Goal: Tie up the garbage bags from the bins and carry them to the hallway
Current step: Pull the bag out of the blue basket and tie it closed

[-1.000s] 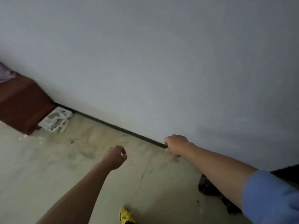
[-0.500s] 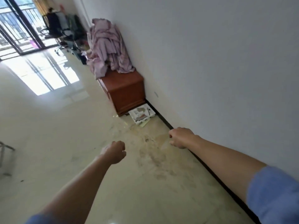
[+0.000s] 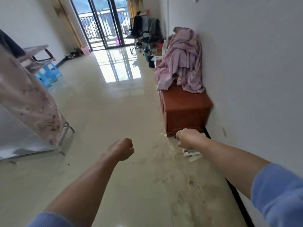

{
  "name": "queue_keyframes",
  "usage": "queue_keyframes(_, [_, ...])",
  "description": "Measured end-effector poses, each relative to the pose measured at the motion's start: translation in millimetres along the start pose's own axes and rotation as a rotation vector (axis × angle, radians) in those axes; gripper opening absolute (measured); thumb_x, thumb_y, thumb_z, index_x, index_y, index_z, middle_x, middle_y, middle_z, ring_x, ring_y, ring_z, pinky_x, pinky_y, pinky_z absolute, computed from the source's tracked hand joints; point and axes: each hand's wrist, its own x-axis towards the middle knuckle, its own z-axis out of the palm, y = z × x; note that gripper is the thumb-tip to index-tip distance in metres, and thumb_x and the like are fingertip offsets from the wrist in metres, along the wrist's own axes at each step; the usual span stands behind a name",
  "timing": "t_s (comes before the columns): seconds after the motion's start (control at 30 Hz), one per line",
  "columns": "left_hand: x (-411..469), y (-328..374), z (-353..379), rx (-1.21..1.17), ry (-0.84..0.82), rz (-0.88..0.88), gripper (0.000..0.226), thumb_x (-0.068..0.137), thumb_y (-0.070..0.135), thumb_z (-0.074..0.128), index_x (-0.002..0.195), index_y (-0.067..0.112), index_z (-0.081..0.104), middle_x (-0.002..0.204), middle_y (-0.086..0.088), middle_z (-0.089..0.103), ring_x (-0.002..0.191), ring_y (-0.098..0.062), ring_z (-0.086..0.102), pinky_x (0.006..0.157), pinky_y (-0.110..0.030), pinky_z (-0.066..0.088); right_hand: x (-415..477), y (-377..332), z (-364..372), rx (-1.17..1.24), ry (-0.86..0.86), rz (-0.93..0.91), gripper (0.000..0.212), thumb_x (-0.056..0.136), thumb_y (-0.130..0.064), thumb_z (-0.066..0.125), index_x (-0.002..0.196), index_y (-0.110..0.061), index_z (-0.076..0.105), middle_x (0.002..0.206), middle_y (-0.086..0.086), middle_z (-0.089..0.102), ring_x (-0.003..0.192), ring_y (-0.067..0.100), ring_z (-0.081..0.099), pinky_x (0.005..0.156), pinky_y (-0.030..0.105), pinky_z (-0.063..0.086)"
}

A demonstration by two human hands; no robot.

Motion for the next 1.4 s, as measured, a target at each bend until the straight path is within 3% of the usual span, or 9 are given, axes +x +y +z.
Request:
queue_keyframes(0.07, [32.8, -12.6, -24.3, -0.033, 0.023, -0.048, 0.028, 0.092, 0.036, 0.054, 0.116, 0.024, 0.062, 0.122, -0.005, 0.062, 0.110, -0.025, 0.059, 0.085, -0.029, 0.046, 46.3, -7.3, -37.7, -0.031, 0.015, -0.063, 0.032, 0.094, -0.033, 0.055, 0.120, -0.015, 0.059, 0.120, 0.007, 0.061, 0.104, 0.029, 0.062, 0.077, 0.034, 0.049])
queue_keyframes(0.23, [112.2, -57.9, -62.7, -0.070, 0.028, -0.177, 0.028, 0.092, 0.036, 0.054, 0.116, 0.022, 0.061, 0.124, -0.006, 0.061, 0.110, -0.025, 0.060, 0.085, -0.029, 0.046, 171.6, -45.4, -97.4, -0.053, 0.044, -0.205, 0.030, 0.091, -0.032, 0.054, 0.117, -0.019, 0.062, 0.119, 0.005, 0.063, 0.104, 0.028, 0.063, 0.090, 0.040, 0.052])
queue_keyframes(0.4, [226.6, -109.6, -93.8, -0.070, 0.053, -0.241, 0.027, 0.091, 0.034, 0.055, 0.114, 0.022, 0.062, 0.125, -0.005, 0.061, 0.111, -0.024, 0.059, 0.085, -0.029, 0.045, 303.0, -75.3, -146.0, -0.125, 0.072, -0.271, 0.027, 0.091, -0.029, 0.055, 0.115, -0.019, 0.063, 0.116, 0.005, 0.064, 0.101, 0.028, 0.063, 0.085, 0.037, 0.053])
queue_keyframes(0.9, [610.9, -183.7, -271.6, -0.090, 0.073, -0.132, 0.028, 0.090, 0.037, 0.055, 0.114, 0.023, 0.062, 0.124, -0.004, 0.062, 0.110, -0.025, 0.060, 0.085, -0.029, 0.045, 656.6, -87.1, -342.2, -0.090, 0.107, -0.125, 0.033, 0.089, -0.037, 0.056, 0.118, -0.022, 0.062, 0.125, 0.005, 0.062, 0.110, 0.028, 0.062, 0.092, 0.035, 0.050])
queue_keyframes(1.4, [1003.3, -273.8, -409.7, -0.135, 0.014, -0.249, 0.027, 0.091, 0.035, 0.056, 0.114, 0.021, 0.063, 0.125, -0.005, 0.061, 0.112, -0.024, 0.059, 0.083, -0.026, 0.042, 1085.7, -119.1, -511.4, -0.127, 0.074, -0.237, 0.032, 0.094, -0.037, 0.053, 0.119, -0.019, 0.060, 0.118, 0.006, 0.063, 0.103, 0.027, 0.062, 0.081, 0.033, 0.047])
